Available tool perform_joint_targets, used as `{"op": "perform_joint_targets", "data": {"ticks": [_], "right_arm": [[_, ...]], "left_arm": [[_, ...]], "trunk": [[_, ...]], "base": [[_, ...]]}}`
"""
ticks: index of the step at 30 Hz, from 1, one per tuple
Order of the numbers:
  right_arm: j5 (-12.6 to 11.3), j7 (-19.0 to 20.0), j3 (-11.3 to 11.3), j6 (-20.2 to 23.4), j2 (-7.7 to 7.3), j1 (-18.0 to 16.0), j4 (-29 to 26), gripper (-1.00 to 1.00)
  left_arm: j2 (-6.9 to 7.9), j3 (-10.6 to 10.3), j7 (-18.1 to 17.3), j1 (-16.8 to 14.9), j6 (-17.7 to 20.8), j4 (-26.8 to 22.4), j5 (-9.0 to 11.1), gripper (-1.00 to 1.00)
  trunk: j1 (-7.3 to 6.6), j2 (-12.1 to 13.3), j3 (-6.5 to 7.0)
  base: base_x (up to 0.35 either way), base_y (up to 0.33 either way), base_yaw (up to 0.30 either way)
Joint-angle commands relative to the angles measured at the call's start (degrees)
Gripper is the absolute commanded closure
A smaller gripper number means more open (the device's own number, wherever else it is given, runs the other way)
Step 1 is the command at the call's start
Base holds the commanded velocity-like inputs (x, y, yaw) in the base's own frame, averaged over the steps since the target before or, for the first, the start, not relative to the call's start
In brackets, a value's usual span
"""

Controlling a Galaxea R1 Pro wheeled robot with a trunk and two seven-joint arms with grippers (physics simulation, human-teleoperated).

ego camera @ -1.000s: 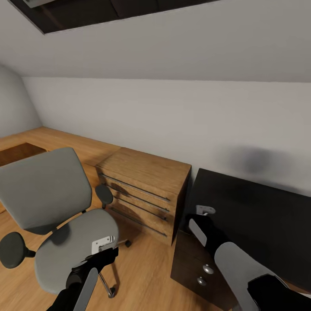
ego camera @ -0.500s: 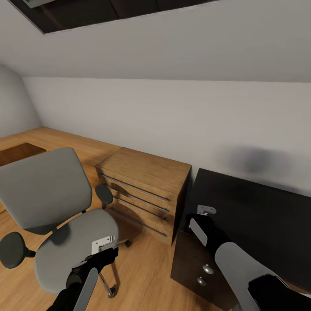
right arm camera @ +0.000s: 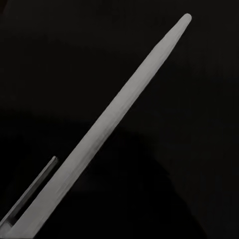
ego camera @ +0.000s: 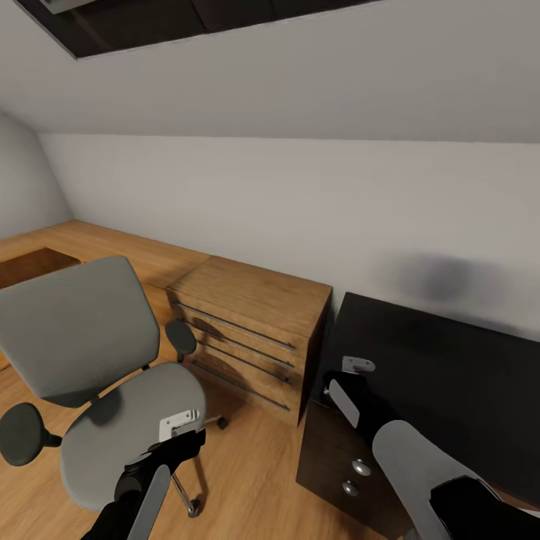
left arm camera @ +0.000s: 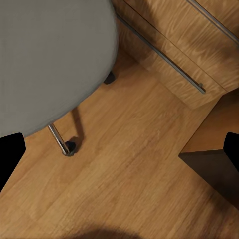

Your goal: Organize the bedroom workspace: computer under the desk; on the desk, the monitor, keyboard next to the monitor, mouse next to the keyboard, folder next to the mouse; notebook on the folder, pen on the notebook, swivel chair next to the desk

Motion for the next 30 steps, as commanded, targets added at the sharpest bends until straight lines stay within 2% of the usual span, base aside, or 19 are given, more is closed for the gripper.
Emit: {"op": "perform_joint_targets", "data": {"ticks": [1,18,30], "right_arm": [[-0.76,-0.45,0.38,0.74,-0.05,-0.01,2.45,1.00],[-0.79,-0.58,0.41,0.79,0.09,-0.01,1.65,1.00],[-0.86,-0.63,0.47,3.82,0.09,-0.01,0.48,1.00]], "left_arm": [[0.01,-0.06,0.53,-0.03,0.16,-0.08,0.61,-1.00],[0.01,-0.06,0.53,-0.03,0.16,-0.08,0.61,-1.00],[0.07,-0.04,0.57,-0.03,0.12,-0.08,0.61,-1.00]], "trunk": [[0.00,-0.03,-0.07],[0.00,-0.03,-0.07],[0.00,-0.03,-0.07]], "base": [[0.000,0.000,0.000],[0.000,0.000,0.000],[0.000,0.000,0.000]]}}
